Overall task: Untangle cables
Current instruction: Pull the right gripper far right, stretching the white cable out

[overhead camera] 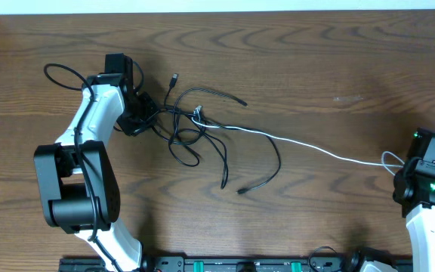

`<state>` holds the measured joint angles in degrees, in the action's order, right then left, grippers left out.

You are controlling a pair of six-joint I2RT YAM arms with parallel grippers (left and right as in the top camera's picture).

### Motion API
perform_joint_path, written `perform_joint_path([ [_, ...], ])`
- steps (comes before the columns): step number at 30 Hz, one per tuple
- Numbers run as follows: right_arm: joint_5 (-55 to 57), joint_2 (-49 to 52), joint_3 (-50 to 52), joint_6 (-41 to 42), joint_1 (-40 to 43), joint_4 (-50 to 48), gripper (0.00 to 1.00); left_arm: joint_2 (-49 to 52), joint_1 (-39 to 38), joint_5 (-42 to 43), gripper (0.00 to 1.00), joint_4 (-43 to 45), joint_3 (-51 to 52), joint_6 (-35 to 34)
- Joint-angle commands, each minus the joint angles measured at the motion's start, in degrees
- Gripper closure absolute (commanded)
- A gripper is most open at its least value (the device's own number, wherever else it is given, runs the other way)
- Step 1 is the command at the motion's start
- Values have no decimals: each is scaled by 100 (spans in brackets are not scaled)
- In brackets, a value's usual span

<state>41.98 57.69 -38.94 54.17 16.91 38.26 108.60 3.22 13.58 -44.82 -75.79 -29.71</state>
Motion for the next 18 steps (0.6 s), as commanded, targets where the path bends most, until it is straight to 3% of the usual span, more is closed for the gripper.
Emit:
perform_joint_path([
  [1,595,-39,-72,-68,153,13,99,-114,35,-125,92,-15,-94,79],
  [12,525,-39,-72,-44,682,31,98,-114,35,-125,92,-13,-94,79],
  [17,-271,-39,-72,-46,837,-140,99,-114,35,-122,92,-15,-94,79],
  [18,-686,-39,-72,-48,837,-271,93,-114,35,-122,92,-13,-94,79],
])
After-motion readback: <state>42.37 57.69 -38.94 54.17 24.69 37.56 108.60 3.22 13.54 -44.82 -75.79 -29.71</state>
